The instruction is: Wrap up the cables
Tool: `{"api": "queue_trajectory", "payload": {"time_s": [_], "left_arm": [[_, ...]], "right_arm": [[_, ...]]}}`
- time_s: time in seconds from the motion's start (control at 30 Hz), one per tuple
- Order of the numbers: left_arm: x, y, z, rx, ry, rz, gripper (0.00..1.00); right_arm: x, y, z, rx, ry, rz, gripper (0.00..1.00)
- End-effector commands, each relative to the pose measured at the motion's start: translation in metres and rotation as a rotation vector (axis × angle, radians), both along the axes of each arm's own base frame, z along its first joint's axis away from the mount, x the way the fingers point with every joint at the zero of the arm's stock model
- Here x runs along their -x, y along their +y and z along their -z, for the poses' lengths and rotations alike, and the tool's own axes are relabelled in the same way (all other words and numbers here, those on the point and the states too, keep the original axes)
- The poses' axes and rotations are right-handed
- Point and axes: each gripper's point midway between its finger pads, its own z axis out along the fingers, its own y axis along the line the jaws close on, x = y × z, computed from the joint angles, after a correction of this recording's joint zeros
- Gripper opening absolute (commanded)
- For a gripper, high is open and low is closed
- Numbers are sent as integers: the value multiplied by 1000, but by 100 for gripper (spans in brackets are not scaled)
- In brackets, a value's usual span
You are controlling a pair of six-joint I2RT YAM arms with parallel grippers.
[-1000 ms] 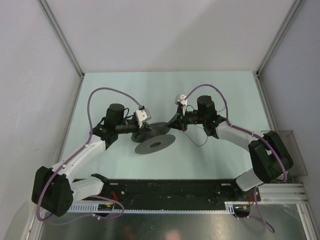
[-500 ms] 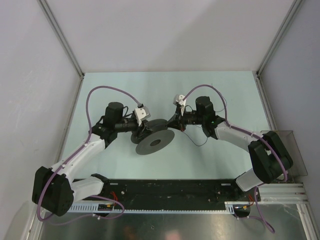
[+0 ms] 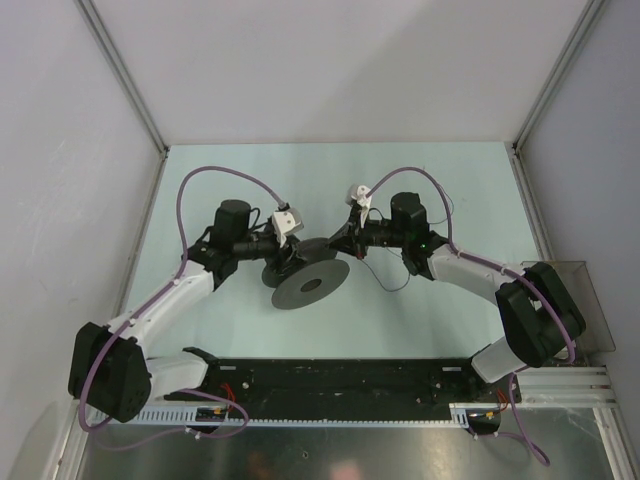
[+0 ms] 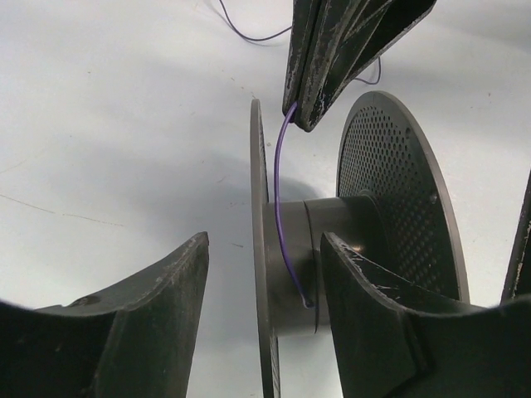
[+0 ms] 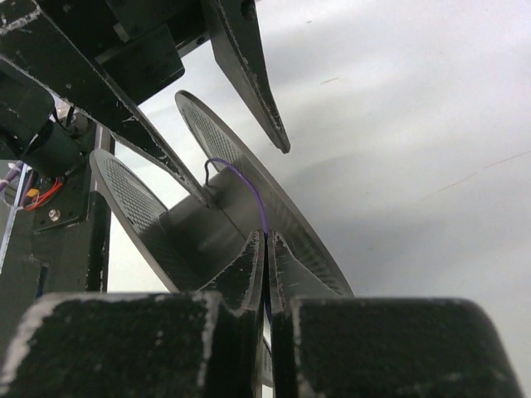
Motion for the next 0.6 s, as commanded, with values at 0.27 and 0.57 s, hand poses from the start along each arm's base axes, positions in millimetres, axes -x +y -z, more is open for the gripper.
{"api": "queue_trajectory", "payload": {"time_s": [0.27, 0.57], "left_arm": [[-24, -1, -26, 19, -53, -38, 55], [-26, -3, -10, -6, -18, -27, 57]], "right_arm": [[-8, 2, -12, -39, -32, 15, 0], [-8, 3, -8, -34, -24, 12, 0]]}}
